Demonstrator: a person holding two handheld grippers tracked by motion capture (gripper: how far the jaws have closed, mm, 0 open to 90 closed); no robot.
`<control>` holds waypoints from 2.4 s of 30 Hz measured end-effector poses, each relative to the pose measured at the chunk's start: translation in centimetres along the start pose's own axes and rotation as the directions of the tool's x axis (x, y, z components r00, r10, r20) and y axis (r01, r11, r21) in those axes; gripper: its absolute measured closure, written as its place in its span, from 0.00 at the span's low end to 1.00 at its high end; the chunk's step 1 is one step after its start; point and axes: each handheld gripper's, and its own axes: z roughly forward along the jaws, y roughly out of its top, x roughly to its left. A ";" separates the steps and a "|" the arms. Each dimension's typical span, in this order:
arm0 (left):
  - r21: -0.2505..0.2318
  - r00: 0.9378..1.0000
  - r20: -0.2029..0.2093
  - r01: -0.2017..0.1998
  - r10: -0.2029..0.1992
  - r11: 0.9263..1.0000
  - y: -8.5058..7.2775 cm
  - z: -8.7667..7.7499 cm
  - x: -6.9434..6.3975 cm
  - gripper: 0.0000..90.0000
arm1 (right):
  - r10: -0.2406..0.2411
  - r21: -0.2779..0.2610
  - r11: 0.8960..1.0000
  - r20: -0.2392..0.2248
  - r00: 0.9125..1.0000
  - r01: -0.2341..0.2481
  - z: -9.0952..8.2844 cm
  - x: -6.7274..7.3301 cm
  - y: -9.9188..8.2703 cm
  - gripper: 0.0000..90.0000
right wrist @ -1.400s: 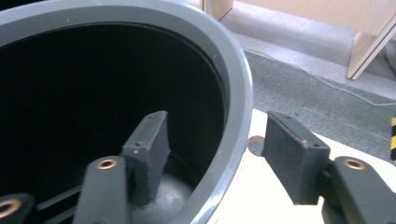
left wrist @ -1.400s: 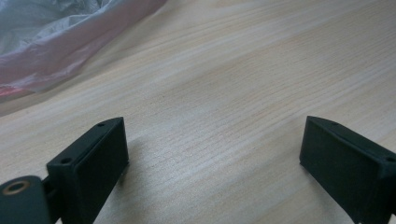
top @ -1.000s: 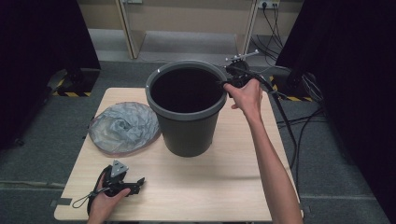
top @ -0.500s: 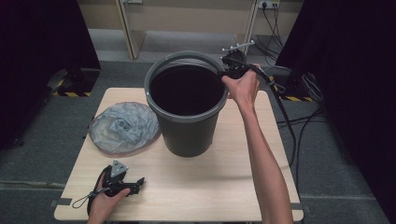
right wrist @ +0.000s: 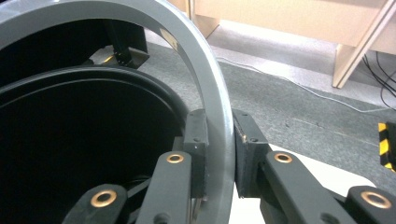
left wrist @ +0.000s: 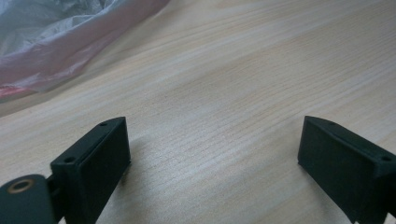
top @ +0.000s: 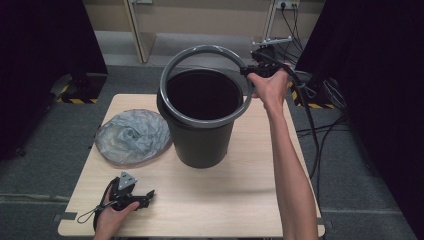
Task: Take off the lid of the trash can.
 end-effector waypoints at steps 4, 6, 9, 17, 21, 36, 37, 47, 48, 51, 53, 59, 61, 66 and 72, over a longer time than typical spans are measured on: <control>0.000 1.000 0.000 0.000 0.000 1.000 0.0 0.0 0.0 0.09 | 0.018 -0.009 1.000 -0.012 1.000 -0.018 -0.7 -0.8 -0.4 0.87; 0.000 1.000 0.000 0.000 0.000 1.000 0.0 0.0 0.0 0.09 | 0.042 -0.019 0.999 -0.021 0.999 -0.042 -1.4 -1.9 -0.9 0.87; 0.000 1.000 0.000 0.000 0.000 1.000 0.0 0.0 0.0 0.09 | 0.051 -0.027 0.998 -0.026 0.998 -0.052 -2.0 -2.7 -1.2 0.87; 0.000 1.000 0.000 0.000 0.000 1.000 0.0 0.0 0.0 0.09 | 0.079 -0.045 0.996 -0.041 0.996 -0.081 -3.3 -4.6 -2.3 0.87; 0.000 1.000 -0.001 0.000 0.000 1.000 0.0 0.0 0.0 0.09 | 0.101 -0.068 0.992 -0.046 0.994 -0.104 -4.5 -6.2 -3.0 0.87; -0.001 1.000 0.000 0.002 -0.002 1.000 0.0 0.0 0.0 0.09 | 0.162 -0.094 0.982 -0.004 0.987 -0.162 -7.8 -11.1 -5.9 0.86; -0.001 1.000 0.000 0.002 -0.002 1.000 0.0 0.0 0.0 0.09 | 0.169 -0.098 0.981 -0.001 0.986 -0.168 -8.0 -11.5 -6.2 0.86; -0.001 1.000 0.000 0.001 -0.001 1.000 0.0 0.0 0.0 0.09 | 0.234 -0.098 0.968 0.029 0.972 -0.231 -9.7 -15.1 -9.3 0.86; -0.001 1.000 0.000 0.002 -0.002 1.000 0.0 0.0 0.0 0.09 | 0.241 -0.099 0.966 0.032 0.970 -0.237 -9.9 -15.4 -9.6 0.86; -0.001 1.000 0.000 0.001 -0.001 1.000 0.0 0.0 0.0 0.09 | 0.252 -0.096 0.964 0.050 0.966 -0.246 -10.3 -16.5 -10.7 0.86; -0.001 1.000 -0.001 0.001 -0.001 1.000 0.0 0.0 0.0 0.09 | 0.258 -0.090 0.963 0.053 0.965 -0.253 -10.3 -16.9 -11.3 0.86; -0.001 1.000 -0.001 0.001 -0.001 1.000 0.0 0.0 0.0 0.09 | 0.276 -0.066 0.960 0.066 0.959 -0.272 -10.0 -18.1 -13.5 0.86; -0.001 1.000 -0.001 0.001 -0.001 1.000 0.0 0.0 0.0 0.09 | 0.278 -0.053 0.960 0.078 0.957 -0.275 -9.7 -18.4 -14.4 0.86; -0.001 1.000 -0.001 0.002 -0.002 1.000 0.0 0.0 0.0 0.09 | 0.289 -0.026 0.957 0.093 0.953 -0.288 -8.7 -19.1 -16.4 0.86; -0.001 1.000 -0.002 0.001 -0.001 1.000 0.0 0.0 0.0 0.09 | 0.296 0.015 0.954 0.117 0.948 -0.300 -6.7 -19.3 -19.4 0.86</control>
